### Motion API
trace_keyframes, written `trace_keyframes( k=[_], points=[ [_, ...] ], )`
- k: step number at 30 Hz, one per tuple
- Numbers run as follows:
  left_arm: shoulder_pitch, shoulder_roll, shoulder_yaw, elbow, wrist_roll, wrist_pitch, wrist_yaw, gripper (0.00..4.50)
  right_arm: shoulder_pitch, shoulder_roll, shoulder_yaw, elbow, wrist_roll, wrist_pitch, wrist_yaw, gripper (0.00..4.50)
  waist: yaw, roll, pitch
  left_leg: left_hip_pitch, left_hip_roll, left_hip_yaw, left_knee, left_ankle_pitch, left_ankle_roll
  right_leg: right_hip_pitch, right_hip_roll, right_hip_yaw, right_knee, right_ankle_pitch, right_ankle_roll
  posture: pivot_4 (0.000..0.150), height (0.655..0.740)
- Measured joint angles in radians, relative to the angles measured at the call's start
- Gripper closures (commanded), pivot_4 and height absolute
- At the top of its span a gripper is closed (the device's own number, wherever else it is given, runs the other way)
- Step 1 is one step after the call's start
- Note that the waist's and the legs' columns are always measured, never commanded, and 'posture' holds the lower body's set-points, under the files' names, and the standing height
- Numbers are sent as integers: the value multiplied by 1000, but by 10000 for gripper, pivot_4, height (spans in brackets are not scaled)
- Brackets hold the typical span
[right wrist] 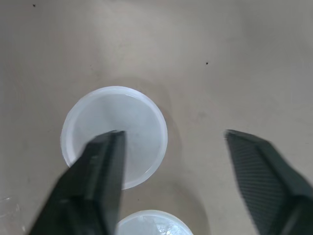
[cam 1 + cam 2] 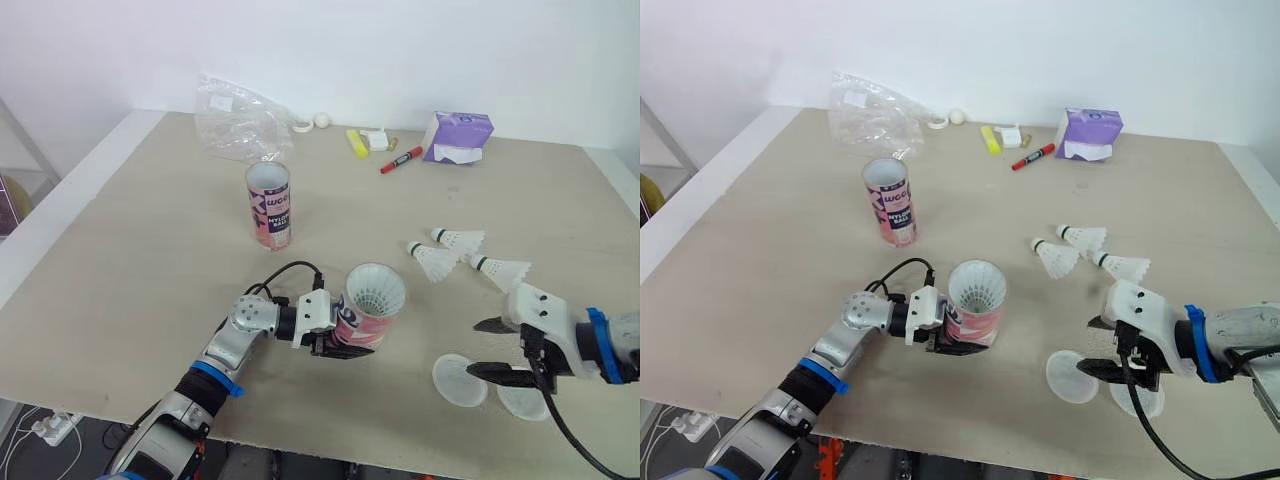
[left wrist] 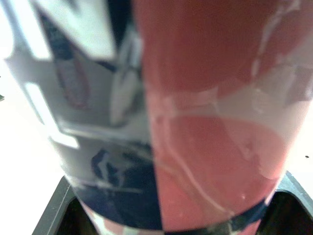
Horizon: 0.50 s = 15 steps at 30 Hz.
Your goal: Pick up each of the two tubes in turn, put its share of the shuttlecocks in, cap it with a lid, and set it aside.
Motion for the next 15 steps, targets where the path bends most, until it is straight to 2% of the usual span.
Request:
trace_keyframes(
  k=[15],
  points=[
    [-14,3,6,17,-15,48,-29,16324,-95,-24,198,-79,-34,111,-103,3024,0,1,0,0,4,1,8,0,0,2,3,0,0,-1,0,1500,7400]
  ],
)
